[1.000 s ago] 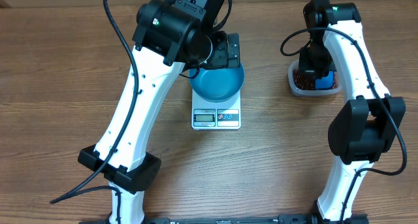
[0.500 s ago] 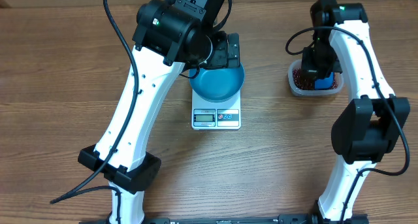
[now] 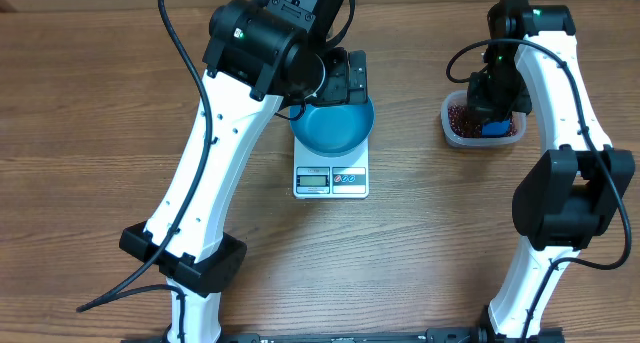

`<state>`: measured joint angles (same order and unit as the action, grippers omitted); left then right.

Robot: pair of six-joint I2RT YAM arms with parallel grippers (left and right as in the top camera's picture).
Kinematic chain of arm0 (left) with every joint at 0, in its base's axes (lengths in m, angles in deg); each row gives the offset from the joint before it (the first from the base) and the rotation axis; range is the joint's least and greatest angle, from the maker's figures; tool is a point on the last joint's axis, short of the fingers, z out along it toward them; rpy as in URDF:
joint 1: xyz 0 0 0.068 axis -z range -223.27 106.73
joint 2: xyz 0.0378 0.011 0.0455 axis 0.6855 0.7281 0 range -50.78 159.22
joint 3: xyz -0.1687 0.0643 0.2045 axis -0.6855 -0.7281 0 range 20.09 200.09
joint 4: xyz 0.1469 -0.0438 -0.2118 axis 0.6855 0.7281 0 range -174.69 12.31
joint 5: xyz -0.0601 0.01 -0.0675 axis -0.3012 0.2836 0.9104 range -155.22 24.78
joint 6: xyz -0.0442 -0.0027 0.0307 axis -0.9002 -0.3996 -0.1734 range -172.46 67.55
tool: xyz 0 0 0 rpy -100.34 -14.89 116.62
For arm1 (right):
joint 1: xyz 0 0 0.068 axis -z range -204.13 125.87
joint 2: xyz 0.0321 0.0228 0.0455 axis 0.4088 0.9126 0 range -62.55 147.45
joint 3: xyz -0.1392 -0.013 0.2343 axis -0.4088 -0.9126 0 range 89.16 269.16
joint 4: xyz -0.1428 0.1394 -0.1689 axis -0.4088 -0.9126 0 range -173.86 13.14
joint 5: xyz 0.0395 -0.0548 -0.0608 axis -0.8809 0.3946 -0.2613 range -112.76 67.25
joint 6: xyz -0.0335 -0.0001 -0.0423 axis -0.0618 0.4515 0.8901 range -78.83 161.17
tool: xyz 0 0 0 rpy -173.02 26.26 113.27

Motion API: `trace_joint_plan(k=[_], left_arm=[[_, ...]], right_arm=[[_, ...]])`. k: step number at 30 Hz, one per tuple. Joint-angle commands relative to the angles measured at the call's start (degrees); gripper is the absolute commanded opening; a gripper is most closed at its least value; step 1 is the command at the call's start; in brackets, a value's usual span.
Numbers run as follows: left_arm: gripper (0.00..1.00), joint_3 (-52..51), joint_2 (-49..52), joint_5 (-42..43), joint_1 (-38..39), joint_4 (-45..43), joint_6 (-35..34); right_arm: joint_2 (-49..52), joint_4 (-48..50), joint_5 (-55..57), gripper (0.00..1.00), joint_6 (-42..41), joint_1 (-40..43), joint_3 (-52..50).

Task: Scoop item into bowl and weigh 150g on scale
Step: 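Tilt the blue scoop upward in the tub to fill it with beans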

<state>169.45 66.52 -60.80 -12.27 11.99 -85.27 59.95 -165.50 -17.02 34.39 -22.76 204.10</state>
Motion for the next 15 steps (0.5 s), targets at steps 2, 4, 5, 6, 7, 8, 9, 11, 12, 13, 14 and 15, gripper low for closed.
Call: trace_joint_plan(k=[2,4,5,6,7,8,9,11,12,13,14,15], left_arm=[[0.99,1.2,0.0,-0.4,-0.2,0.1,0.7],[1.0,1.2,0.0,-0.4,-0.2,0.1,0.7],[1.0,1.2,0.0,-0.4,-0.2,0.1,0.7],[1.0,1.2,0.0,-0.4,-0.2,0.1,0.7],[1.0,1.2,0.0,-0.4,-0.2,0.1,0.7],[1.0,1.2,0.0,-0.4,-0.2,0.1,0.7],[0.99,1.2,0.0,-0.4,-0.2,0.1,0.7],[1.0,1.2,0.0,-0.4,-0.2,0.1,0.7],[0.99,1.2,0.0,-0.4,-0.2,0.1,0.7],[1.0,1.2,0.0,-0.4,-0.2,0.1,0.7],[1.0,1.2,0.0,-0.4,-0.2,0.1,0.7],[1.0,1.2,0.0,-0.4,-0.2,0.1,0.7]], right_arm=[[1.1,-0.2,-2.4,0.04,1.0,0.2,-0.2],[1.1,-0.2,-2.9,0.04,1.2,0.3,-0.2],[1.1,-0.2,-3.0,0.04,1.2,0.3,-0.2],[1.1,-0.2,-2.9,0.04,1.2,0.3,-0.2],[1.1,-0.3,-2.9,0.04,1.2,0.3,-0.2],[1.1,-0.4,-3.0,0.04,1.2,0.3,-0.2],[1.1,-0.5,-3.0,0.04,1.2,0.3,-0.2],[1.1,-0.6,-3.5,0.04,1.3,0.3,-0.2],[1.1,-0.6,-3.8,0.04,1.4,0.3,-0.2],[1.1,-0.6,-3.9,0.04,1.4,0.3,-0.2],[1.1,-0.7,-4.2,0.04,1.4,0.3,-0.2],[1.1,-0.8,-4.6,0.04,1.8,0.3,-0.2]])
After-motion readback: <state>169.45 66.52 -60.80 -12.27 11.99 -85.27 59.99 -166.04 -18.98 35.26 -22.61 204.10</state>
